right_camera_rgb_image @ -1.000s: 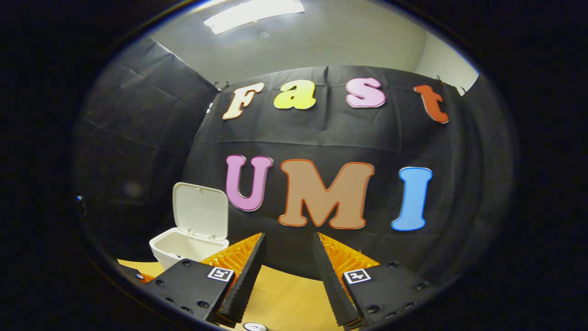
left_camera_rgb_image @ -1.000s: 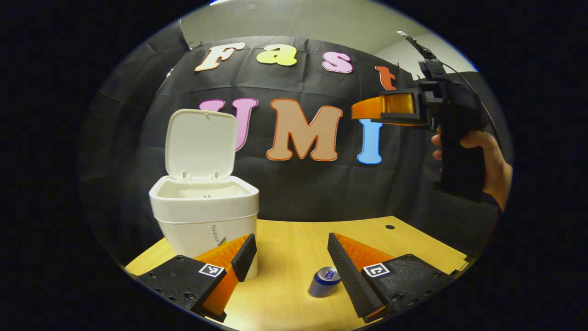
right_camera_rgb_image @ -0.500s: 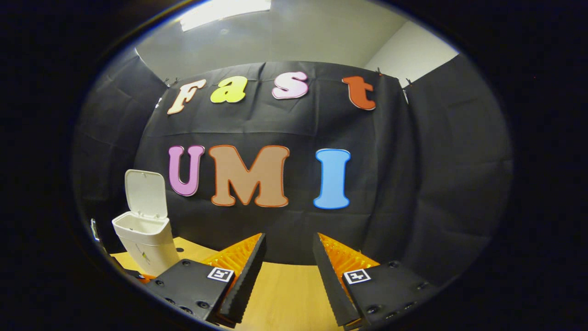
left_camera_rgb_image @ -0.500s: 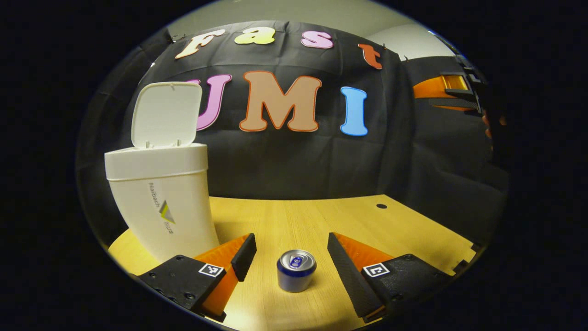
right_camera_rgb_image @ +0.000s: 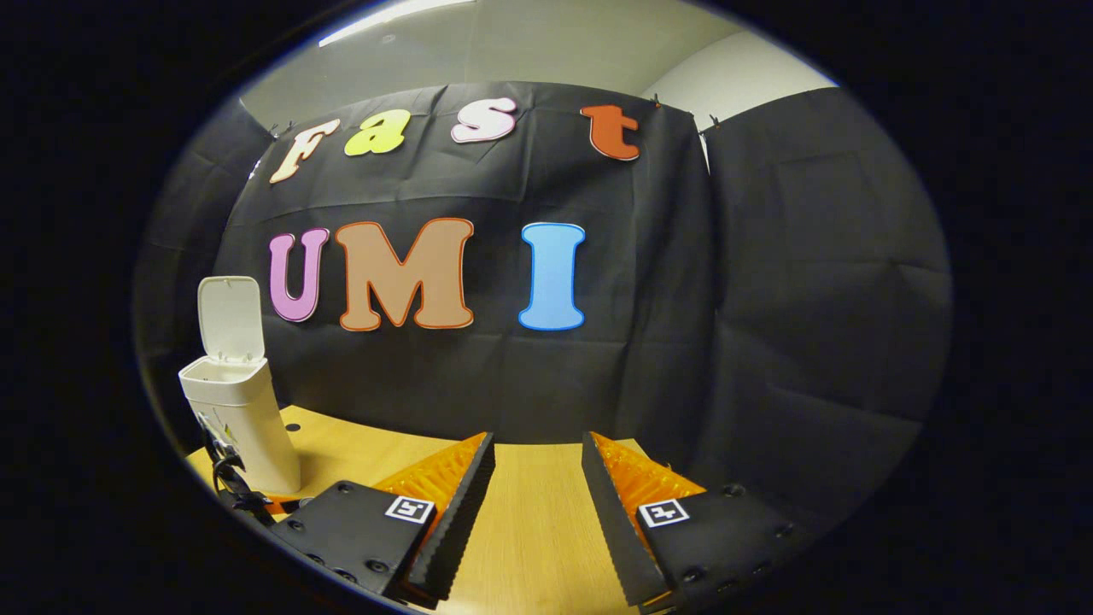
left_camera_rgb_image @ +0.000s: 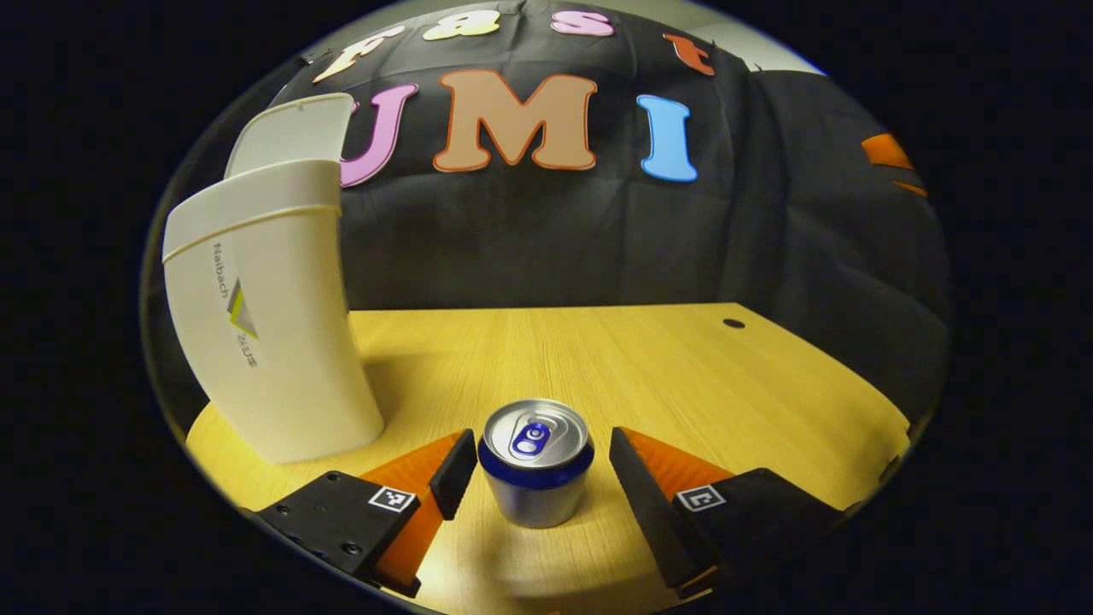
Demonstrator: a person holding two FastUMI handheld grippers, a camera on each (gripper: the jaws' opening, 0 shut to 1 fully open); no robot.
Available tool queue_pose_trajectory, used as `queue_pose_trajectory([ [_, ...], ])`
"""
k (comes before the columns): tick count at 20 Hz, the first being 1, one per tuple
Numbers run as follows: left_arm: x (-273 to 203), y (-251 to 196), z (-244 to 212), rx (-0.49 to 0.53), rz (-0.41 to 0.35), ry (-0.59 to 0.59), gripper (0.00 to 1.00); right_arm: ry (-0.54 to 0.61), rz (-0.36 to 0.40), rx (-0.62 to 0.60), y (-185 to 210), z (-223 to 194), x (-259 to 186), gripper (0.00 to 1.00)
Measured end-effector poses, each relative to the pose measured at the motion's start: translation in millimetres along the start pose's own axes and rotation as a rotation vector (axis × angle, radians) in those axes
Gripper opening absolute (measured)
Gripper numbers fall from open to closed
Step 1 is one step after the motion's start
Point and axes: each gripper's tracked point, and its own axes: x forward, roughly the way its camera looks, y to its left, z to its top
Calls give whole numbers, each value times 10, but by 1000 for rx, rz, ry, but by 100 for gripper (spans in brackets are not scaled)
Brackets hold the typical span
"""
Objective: Press the lid of the desktop garbage bin to open it, pick up the crumpled paper on the desktop and throw it into the bin, then pick up the pop can on the desktop and drop it into the bin, and finally close the garbage bin lid.
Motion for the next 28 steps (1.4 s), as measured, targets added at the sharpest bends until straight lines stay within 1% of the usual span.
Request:
queue_pose_trajectory([
  [2,63,-7,-83,11,2,23,95,5,-8,-5,-67,-46,-41,72],
  [6,69,-18,-133,15,1,21,94,0,-20,-17,-116,-48,-112,72],
  [7,73,6,-126,22,7,17,92,0,-21,-20,-128,-67,-138,72],
  [8,66,19,-135,27,11,14,82,2,-22,-23,-131,-84,-147,72],
  [9,56,11,-122,32,7,12,79,10,-21,-27,-134,-120,-163,72],
  [11,-17,-15,1,45,2,-15,78,21,-11,-24,-110,-158,-192,72],
  [16,-446,6,892,60,-8,-188,76,46,37,5,101,-311,-257,72],
  [18,-631,41,1252,56,-10,-239,76,46,62,19,204,-317,-286,72],
  [21,-885,182,1745,59,12,-307,76,38,97,43,336,-304,-331,72],
  [23,-1001,329,2008,41,21,-322,76,31,114,51,411,-280,-350,72],
  [25,-1078,529,2238,3,46,-338,76,34,129,54,471,-285,-354,72],
  [26,-1114,658,2346,-2,70,-351,76,37,134,58,498,-284,-353,72],
  [28,-1146,933,2531,17,118,-377,76,38,140,69,546,-278,-365,73],
])
